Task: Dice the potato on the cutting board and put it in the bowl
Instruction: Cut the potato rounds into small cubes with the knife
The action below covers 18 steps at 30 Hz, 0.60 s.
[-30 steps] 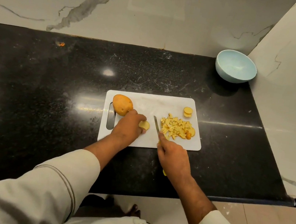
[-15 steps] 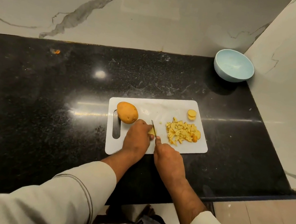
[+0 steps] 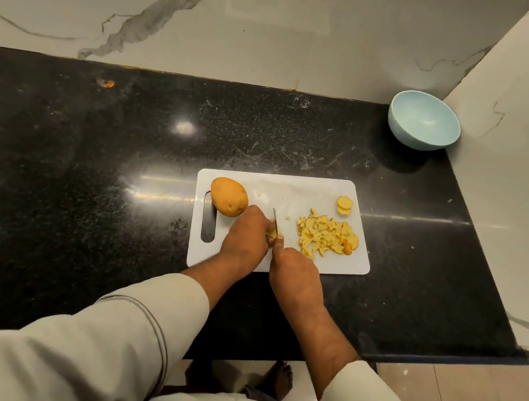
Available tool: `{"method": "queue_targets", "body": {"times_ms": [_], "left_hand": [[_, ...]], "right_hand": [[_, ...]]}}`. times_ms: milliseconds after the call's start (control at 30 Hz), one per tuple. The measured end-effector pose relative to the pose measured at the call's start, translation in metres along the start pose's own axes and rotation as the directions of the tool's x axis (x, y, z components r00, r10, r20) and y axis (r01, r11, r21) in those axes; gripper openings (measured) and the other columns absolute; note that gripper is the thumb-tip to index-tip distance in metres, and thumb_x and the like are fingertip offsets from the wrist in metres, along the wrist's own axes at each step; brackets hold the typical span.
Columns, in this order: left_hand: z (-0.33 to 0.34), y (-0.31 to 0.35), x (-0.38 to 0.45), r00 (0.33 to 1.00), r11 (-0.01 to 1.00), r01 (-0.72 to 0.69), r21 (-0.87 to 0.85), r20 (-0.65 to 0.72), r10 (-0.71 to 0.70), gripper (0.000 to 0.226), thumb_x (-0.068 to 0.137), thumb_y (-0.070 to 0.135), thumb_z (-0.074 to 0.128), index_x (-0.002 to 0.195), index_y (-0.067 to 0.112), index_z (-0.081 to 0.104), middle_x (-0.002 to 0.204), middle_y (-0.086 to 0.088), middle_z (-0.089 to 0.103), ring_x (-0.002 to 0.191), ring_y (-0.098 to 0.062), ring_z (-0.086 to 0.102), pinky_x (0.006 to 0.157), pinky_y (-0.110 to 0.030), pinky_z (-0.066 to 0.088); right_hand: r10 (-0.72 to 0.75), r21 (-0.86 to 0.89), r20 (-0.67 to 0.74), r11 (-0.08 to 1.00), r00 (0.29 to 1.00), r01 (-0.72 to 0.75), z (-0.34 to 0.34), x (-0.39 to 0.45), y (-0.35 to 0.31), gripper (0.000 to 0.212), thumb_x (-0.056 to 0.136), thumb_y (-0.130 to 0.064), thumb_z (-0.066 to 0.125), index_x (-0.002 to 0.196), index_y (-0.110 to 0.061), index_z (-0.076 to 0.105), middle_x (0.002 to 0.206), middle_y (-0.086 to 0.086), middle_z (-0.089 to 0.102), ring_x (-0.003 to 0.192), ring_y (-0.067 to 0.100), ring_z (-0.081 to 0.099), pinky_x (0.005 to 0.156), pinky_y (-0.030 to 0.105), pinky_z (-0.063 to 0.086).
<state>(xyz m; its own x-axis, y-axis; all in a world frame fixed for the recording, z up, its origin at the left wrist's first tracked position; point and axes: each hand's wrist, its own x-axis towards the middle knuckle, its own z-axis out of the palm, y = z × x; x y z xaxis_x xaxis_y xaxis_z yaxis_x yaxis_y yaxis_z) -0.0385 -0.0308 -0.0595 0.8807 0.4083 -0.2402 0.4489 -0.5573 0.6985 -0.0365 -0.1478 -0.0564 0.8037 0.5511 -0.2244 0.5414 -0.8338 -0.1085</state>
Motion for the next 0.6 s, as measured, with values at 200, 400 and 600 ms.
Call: {"method": "queue_targets", "body": {"times_ms": [200, 400, 600], "left_hand": [[0.003, 0.001, -0.004, 0.999, 1.000, 0.011, 0.023, -0.035, -0.010, 0.016, 0.089, 0.010, 0.059, 0.102, 0.003, 0.065, 0.088, 0.001, 0.050, 0.081, -0.016, 0.051, 0.076, -0.033, 0.048], [0.005, -0.005, -0.006, 0.999, 1.000, -0.013, 0.018, -0.043, 0.014, 0.033, 0.089, 0.008, 0.060, 0.122, 0.010, 0.063, 0.110, -0.001, 0.053, 0.107, -0.021, 0.054, 0.088, -0.028, 0.044], [0.005, -0.007, -0.010, 0.996, 0.999, 0.023, -0.026, -0.091, -0.025, 0.031, 0.092, 0.013, 0.061, 0.123, 0.012, 0.061, 0.108, 0.004, 0.056, 0.081, 0.004, 0.053, 0.068, -0.001, 0.035]], "right_hand": [[-0.032, -0.031, 0.083, 0.999, 0.996, 0.034, -0.001, -0.004, 0.005, 0.062, 0.096, -0.008, 0.038, 0.152, -0.007, 0.012, 0.103, 0.012, 0.061, 0.090, 0.030, 0.061, 0.064, 0.035, 0.036], [-0.043, -0.008, 0.105, 0.999, 0.994, 0.044, 0.007, -0.036, 0.011, 0.060, 0.098, -0.013, 0.038, 0.152, -0.009, 0.014, 0.105, 0.010, 0.062, 0.090, 0.027, 0.062, 0.071, 0.038, 0.048], [-0.055, 0.028, 0.124, 0.998, 0.991, 0.052, 0.009, -0.053, 0.018, 0.057, 0.101, -0.017, 0.036, 0.153, -0.013, 0.014, 0.104, 0.005, 0.062, 0.085, 0.022, 0.063, 0.072, 0.036, 0.051]]}}
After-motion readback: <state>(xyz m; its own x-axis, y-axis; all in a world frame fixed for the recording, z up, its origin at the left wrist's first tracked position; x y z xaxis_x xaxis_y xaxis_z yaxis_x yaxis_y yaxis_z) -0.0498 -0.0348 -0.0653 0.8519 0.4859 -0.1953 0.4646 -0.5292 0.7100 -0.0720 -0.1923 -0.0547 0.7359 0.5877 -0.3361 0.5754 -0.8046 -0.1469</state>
